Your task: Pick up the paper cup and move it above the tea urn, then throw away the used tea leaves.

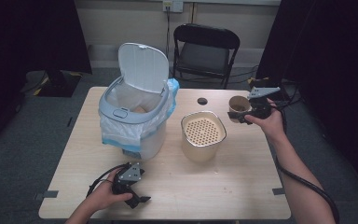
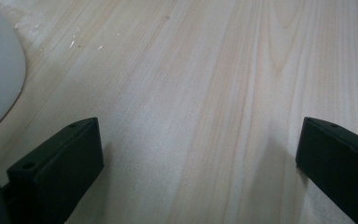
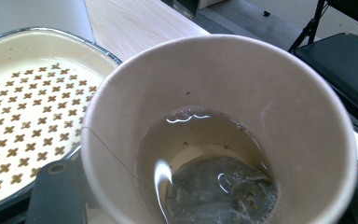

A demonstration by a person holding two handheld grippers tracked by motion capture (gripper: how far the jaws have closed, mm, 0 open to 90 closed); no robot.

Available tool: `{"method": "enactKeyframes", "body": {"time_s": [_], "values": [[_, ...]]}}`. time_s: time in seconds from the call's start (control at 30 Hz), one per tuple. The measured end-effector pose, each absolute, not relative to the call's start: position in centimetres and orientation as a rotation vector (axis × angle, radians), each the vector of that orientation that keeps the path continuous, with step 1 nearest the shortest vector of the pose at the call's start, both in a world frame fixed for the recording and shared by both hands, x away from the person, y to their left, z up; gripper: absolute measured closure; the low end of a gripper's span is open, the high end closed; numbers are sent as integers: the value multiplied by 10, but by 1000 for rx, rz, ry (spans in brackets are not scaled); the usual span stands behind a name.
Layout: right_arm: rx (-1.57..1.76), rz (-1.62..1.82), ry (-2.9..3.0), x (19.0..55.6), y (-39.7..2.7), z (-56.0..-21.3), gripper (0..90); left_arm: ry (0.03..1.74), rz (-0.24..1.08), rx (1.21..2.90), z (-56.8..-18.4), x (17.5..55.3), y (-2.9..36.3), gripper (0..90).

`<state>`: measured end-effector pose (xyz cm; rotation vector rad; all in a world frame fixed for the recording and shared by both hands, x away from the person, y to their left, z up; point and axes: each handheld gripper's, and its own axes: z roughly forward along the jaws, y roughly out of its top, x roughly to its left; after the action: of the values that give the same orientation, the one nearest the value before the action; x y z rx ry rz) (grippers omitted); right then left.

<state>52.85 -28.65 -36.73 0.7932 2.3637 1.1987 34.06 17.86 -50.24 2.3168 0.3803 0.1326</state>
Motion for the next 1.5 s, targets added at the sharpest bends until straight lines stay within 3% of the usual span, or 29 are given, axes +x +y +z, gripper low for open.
{"method": "enactKeyframes", "body": {"time_s": [1.5], "values": [[629, 1163, 2303, 555, -258, -351, 262, 373, 152, 2319, -502, 341, 179, 0]]}}
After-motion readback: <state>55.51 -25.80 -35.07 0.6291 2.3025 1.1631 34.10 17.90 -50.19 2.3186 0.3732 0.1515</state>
